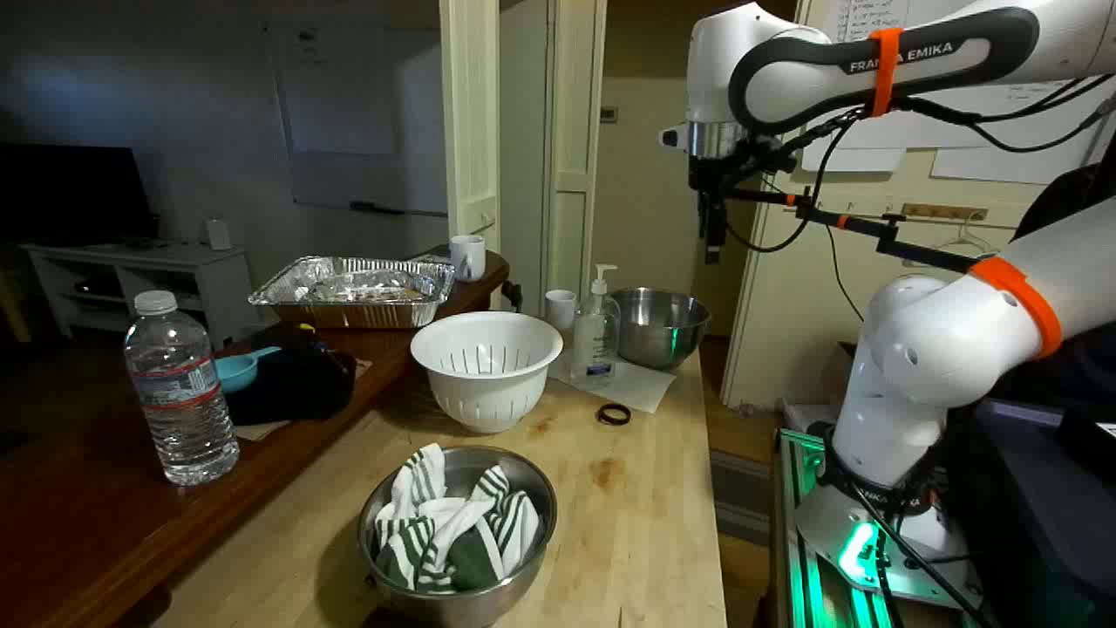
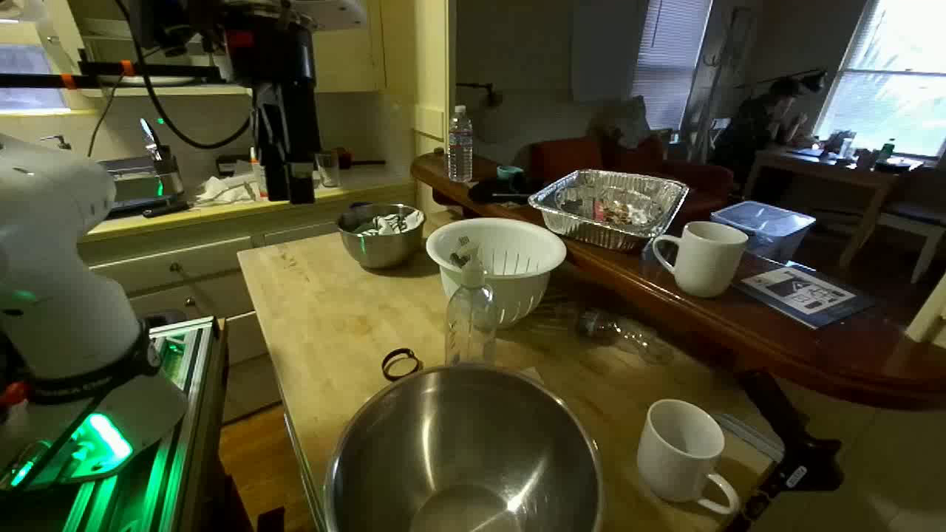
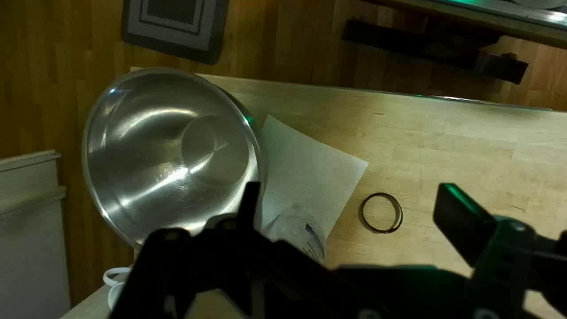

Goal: Move the foil containers to the left.

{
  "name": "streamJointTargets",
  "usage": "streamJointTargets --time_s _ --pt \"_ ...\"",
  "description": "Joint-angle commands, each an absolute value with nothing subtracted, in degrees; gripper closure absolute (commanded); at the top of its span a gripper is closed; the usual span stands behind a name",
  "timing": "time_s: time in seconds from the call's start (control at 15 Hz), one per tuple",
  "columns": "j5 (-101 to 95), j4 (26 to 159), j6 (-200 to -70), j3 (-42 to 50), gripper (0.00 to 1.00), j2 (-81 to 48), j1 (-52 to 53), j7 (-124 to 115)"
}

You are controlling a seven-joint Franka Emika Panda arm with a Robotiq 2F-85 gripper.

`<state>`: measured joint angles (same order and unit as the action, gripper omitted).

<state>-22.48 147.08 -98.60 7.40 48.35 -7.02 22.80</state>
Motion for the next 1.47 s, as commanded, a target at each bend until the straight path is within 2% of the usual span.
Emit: streamJointTargets --time_s 0.0,0.53,1.07,1.4 --pt "-23.33 146.87 -98.02 8.58 0.00 48.45 -5.30 21.87" --pt "-23.33 146.87 -98.02 8.58 0.00 48.45 -5.30 21.87" --pt "-19.32 140.74 -104.84 6.22 0.00 35.59 -8.96 -5.39" --pt "-16.61 129.68 -106.15 6.40 0.00 24.19 -12.01 -15.67"
